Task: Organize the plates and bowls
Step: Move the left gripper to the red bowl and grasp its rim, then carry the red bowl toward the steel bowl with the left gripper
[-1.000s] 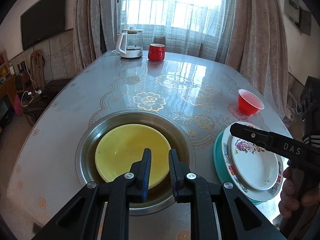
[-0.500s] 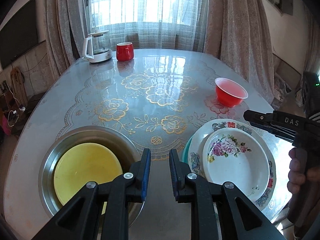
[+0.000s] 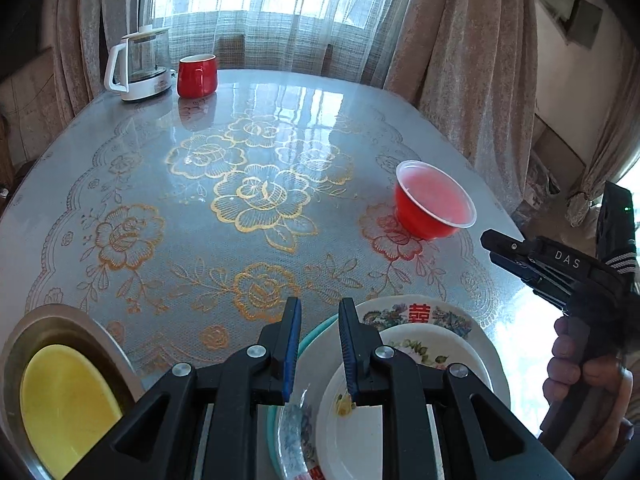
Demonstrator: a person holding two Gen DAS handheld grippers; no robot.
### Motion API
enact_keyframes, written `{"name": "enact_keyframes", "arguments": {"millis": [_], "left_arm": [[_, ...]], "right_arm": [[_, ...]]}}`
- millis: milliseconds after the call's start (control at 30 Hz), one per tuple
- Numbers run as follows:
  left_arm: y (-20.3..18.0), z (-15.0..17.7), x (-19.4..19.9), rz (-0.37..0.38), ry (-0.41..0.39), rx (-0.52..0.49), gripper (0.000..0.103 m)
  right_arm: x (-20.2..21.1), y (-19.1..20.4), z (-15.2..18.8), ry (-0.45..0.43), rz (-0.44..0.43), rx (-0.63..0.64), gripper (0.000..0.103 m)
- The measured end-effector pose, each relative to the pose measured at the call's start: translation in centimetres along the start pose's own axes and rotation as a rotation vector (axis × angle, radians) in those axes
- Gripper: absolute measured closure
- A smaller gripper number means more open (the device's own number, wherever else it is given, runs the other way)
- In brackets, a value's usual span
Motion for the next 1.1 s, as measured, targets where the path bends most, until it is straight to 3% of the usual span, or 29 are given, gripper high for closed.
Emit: {"name": "enact_keyframes", "arguments": {"millis": [300, 467, 733, 800, 867, 1100], "left_arm": [[-2.3, -4.5, -4.8, 0.1, 0.034, 0.07, 0.084], [-3.7, -6.5, -7.7, 0.158, 0.057, 0.112, 0.078], [-5.3, -8.7, -11.7, 0.235, 0.103, 0.175, 0.079], [-5.5, -8.8, -12.4, 0.216, 0.108, 0.171, 0.082], [-5.8, -8.8, -12.7, 0.227, 0.13, 0.162, 0.092], [-3.7, -7.3, -9.6, 0.16, 0.111, 0.18, 0.092]], "right_arm": [[-2.7, -1.9, -4.3, -0.014, 0.05, -0.041, 0.071], [-4.7, -2.8, -5.4, 0.005, 0.067, -0.067, 0.072], [-6.4, -3.3, -5.4, 0.038, 0.082, -0.053, 0.086], [-6.6, -3.2, -5.4, 0.042, 0.078, -0.048, 0.087], [-6.5, -2.9, -5.3, 0.042, 0.074, -0.032, 0.088], [-6.3, -1.0, -4.4, 0.086, 0.032, 0.021, 0.088]]}}
Point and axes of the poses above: each gripper's, at about its wrist camera, not at the fingertips, and x roughly against the way its jaws point, y to its left, z to its underside, the point moved 1 cm from there along -x, roughly the way its jaws point, and after that the axes turned 3 degrees about z, right-handed, at the moved point
